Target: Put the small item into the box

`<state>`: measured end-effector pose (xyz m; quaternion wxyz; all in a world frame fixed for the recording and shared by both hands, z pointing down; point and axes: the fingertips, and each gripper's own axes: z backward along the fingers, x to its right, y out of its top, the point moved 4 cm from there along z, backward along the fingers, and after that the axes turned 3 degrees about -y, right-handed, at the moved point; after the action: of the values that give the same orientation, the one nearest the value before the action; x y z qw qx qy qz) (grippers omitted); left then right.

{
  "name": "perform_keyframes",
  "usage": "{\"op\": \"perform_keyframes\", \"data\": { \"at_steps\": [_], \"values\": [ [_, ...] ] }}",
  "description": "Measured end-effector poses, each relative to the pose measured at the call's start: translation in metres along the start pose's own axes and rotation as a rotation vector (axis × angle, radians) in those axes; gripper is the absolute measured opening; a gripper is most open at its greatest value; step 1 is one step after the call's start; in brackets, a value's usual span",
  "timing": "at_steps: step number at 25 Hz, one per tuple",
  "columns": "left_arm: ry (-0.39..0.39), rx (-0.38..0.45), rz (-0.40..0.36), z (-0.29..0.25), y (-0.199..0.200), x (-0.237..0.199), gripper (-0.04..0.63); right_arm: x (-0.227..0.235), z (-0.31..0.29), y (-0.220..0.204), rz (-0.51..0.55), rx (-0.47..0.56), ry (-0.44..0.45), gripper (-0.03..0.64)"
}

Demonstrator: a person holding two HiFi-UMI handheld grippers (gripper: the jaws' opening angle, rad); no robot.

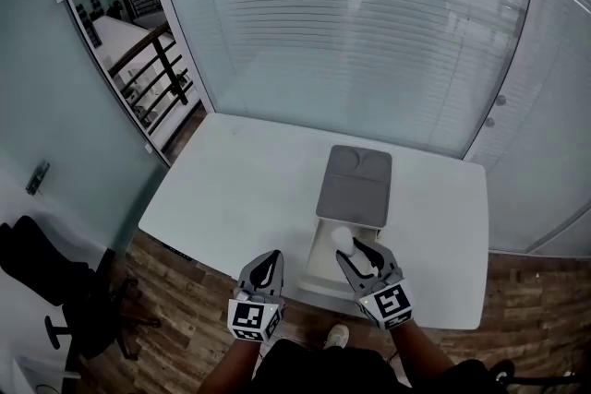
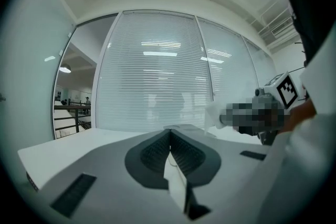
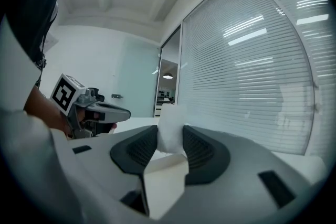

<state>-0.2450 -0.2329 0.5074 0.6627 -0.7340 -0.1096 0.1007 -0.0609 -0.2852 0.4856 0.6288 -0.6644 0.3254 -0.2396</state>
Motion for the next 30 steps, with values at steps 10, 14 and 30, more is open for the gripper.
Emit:
{"op": "perform_keyframes", "data": {
  "at_steps": [10,14,30],
  "values": [
    [-0.067,-0.022,0.001,-0.024,-0.002,-0.019,0.012,-0.003,-0.025,-0.019,0.028,-0.069,0.008,0.161],
    [-0.103,-0.030,0.001,-0.027,-0.003,-0.027,0.012,-0.013,-0.035,-0.029,0.042,-0.145,0.012,0.161],
    [-0.251,-0.008,0.022,-0.044,-0.007,-0.031,0.012,-0.013,-0.054,-0.100,0.302,-0.653,0.025,0.161]
  ]
}}
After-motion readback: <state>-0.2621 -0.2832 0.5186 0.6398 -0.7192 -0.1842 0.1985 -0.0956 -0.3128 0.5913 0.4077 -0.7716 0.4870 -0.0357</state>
